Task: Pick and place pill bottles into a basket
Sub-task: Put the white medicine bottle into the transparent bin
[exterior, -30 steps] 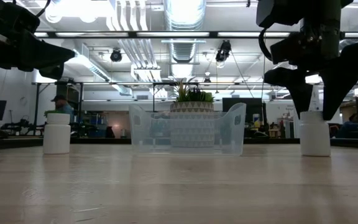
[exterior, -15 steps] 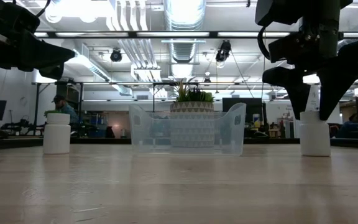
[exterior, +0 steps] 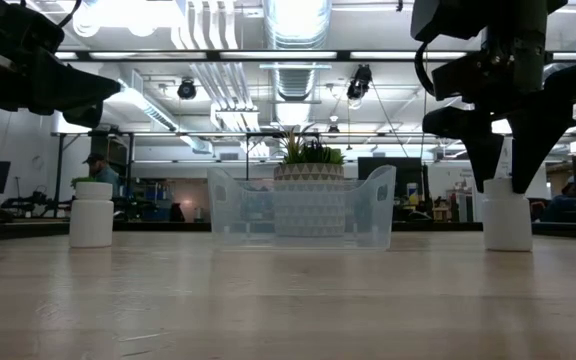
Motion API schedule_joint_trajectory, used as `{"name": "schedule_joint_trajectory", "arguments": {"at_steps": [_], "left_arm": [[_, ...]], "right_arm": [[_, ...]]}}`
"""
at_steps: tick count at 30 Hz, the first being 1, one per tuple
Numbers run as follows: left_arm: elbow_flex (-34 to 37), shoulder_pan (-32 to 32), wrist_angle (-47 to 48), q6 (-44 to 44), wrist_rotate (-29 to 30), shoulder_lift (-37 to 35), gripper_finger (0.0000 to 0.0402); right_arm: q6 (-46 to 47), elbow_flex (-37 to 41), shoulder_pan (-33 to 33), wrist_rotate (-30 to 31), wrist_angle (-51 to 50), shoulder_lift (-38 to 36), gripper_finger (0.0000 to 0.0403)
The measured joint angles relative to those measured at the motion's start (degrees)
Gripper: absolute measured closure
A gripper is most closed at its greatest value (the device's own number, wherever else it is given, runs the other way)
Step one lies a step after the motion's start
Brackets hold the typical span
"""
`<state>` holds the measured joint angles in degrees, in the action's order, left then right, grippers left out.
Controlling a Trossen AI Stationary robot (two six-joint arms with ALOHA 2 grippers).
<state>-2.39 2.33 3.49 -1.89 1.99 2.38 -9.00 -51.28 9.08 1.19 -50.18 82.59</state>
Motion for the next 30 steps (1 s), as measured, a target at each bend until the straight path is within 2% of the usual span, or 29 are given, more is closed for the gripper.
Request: {"name": "schedule_joint_trajectory", "arguments": {"at_steps": [16,30], "left_arm": [[0.0,0.0,0.0,0.0,0.0,0.0,0.0389],[0.0,0.0,0.0,0.0,0.0,0.0,0.0389]], "right_arm": [[-0.2,-1.0,0.0,-0.1,-1.2,0.0,0.0256],[-2.5,-14.6,-3.0,0.2,-9.9,0.0,0.0256]]}}
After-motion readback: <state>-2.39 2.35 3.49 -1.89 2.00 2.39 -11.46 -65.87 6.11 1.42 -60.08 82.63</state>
